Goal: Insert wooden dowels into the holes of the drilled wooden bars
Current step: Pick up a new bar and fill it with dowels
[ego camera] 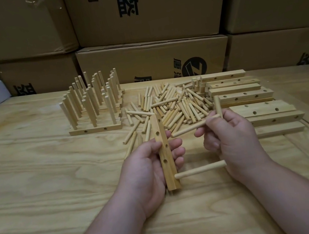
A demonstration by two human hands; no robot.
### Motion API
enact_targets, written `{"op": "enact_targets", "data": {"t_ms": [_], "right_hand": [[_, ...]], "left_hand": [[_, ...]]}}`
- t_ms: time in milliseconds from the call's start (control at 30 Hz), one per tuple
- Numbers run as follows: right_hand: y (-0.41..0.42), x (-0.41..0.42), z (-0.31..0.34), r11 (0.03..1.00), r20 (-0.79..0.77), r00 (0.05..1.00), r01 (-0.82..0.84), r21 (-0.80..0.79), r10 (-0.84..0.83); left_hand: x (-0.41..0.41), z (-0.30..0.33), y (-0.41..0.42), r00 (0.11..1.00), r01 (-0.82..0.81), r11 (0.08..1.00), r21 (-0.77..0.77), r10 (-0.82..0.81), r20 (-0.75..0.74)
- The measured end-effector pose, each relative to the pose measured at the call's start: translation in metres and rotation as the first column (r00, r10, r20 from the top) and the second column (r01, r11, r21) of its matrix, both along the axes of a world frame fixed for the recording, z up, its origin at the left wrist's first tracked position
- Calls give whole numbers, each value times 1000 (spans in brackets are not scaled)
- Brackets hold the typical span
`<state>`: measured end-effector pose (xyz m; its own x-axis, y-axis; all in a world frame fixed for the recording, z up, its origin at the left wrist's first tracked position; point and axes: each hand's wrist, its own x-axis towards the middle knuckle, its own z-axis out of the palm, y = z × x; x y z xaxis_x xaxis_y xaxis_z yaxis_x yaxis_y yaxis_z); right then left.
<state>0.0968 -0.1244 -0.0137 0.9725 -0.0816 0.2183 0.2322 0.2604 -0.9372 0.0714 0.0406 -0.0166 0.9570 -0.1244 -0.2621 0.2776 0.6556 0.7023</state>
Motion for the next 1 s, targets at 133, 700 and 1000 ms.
{"op": "enact_targets", "data": {"t_ms": [133, 700, 1000], "right_hand": [[-2, 4, -8, 994, -7, 994, -109, -17, 109], [-4, 8, -11, 988, -36, 988, -152, 0, 152], [-6, 4, -8, 967, 2, 969, -245, -68, 246]], "left_hand": [[0, 1, 0, 1000, 18, 1000, -16, -18, -15], [1, 0, -1, 1000, 4, 1000, -14, -4, -17], [1, -1, -2, 1000, -7, 1000, -1, 7, 2]]}}
